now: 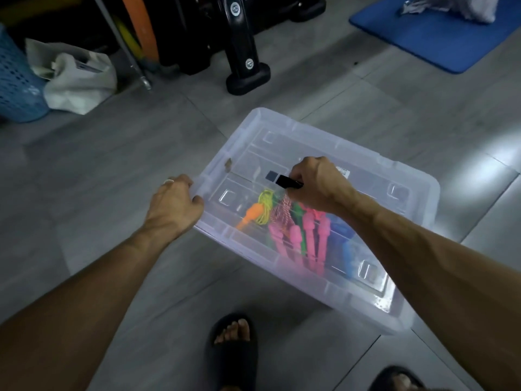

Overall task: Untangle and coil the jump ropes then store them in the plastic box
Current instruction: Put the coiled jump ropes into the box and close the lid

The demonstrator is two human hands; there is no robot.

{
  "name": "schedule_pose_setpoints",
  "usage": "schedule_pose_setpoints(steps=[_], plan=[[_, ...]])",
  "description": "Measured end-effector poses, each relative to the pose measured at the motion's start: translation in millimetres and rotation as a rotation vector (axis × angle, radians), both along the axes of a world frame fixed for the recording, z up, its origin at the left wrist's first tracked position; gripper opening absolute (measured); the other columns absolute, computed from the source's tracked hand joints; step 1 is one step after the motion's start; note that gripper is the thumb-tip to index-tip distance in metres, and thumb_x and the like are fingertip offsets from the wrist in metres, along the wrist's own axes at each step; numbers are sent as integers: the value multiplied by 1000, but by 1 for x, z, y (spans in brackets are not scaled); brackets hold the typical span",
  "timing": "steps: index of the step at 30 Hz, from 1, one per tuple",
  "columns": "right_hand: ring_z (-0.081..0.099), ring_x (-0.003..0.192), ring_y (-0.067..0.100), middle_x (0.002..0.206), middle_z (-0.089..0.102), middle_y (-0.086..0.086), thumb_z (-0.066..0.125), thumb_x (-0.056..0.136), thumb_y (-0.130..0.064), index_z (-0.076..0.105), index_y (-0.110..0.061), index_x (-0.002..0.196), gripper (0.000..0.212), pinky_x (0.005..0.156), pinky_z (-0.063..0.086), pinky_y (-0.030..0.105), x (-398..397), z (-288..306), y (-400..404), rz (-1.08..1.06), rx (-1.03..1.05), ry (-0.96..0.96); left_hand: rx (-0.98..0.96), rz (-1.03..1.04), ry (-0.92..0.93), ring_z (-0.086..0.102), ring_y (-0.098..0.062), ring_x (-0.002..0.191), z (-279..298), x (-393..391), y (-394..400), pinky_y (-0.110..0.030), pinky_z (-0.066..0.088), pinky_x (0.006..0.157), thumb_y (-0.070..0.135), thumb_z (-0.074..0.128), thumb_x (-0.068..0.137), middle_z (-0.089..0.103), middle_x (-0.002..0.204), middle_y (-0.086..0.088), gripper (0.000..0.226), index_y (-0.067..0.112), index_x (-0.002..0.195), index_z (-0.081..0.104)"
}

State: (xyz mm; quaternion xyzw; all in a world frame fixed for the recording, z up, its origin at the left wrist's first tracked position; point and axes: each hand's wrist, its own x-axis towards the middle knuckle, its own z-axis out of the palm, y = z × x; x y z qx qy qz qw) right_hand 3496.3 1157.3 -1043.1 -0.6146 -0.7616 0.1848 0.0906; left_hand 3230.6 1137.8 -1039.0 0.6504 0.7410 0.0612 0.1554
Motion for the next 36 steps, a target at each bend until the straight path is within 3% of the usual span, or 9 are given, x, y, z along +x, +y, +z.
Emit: schedule_pose_setpoints(steps=[8, 11, 14, 18, 23, 28, 30, 32, 36], plan=[[59, 78, 30, 81, 50, 2, 64, 80, -16, 70, -9, 90, 13, 62, 35, 29, -5, -10, -7, 44, 24, -5, -52, -15, 102, 52, -37, 106, -4, 4, -12, -41, 46, 87, 14, 53, 86, 54, 116, -19, 33, 0, 116, 53], [59, 86, 30, 93, 57, 7, 65, 82, -21, 70, -11, 99, 20, 65, 36, 28, -3, -6, -7, 63, 34, -35, 64, -218, 157, 47, -33, 115, 3, 29, -19, -45, 45, 95, 12, 50, 86, 48, 124, -13, 46, 6, 131, 48], [57, 96, 31, 104, 60, 11, 65, 84, -36, 66, -11, 110, 36, 73, 42, 32, 13, 2, -15, 9, 40, -35, 94, -495, 32, 39, -27, 129, 4, 76, -28, -38, 32, 109, 28, 52, 89, 44, 138, -10, 53, 9, 138, 44], [54, 104, 35, 108, 61, 13, 66, 82, -33, 65, -11, 114, 39, 85, 46, 41, 69, 8, -55, -206, 75, -29, 114, -780, -58, 32, -28, 136, -3, 154, -42, -44, 24, 113, 41, 52, 86, 44, 140, -6, 54, 18, 135, 46], [49, 115, 33, 121, 54, 14, 70, 77, -45, 56, -10, 125, 61, 93, 42, 40, 147, 2, -131, -639, 38, -1, -97, -888, 64, -3, -22, 147, -18, 218, -62, -52, -5, 116, 62, 49, 85, 7, 160, 3, 79, 30, 150, 17], [47, 123, 32, 138, 44, 15, 68, 70, -64, 32, -4, 139, 98, 92, 40, 33, 172, -13, -162, -1033, -335, 421, -129, -798, 28, -11, -19, 147, -29, 241, -73, -49, -11, 114, 66, 41, 87, -4, 160, 7, 78, 35, 150, 8], [57, 111, 32, 125, 55, 13, 70, 63, -69, 42, -4, 126, 95, 90, 48, 38, 176, -18, -165, -1124, -439, 677, -129, -772, 7, -11, -19, 146, -31, 250, -77, -49, -10, 114, 67, 40, 87, -5, 160, 8, 78, 36, 150, 7], [66, 96, 30, 106, 66, 10, 75, 60, -65, 55, -7, 99, 74, 82, 57, 43, 181, -21, -164, -1119, -382, 783, -136, -757, 8, -12, -19, 146, -32, 255, -80, -50, -8, 115, 67, 39, 87, -6, 160, 8, 77, 36, 150, 7], [68, 67, 19, 76, 70, 3, 75, 75, -39, 66, -13, 79, 28, 59, 57, 32, 178, -12, -157, -1015, -116, 604, -136, -735, -3, -12, -18, 146, -30, 261, -80, -50, -6, 116, 65, 39, 88, -6, 160, 8, 77, 34, 150, 8]])
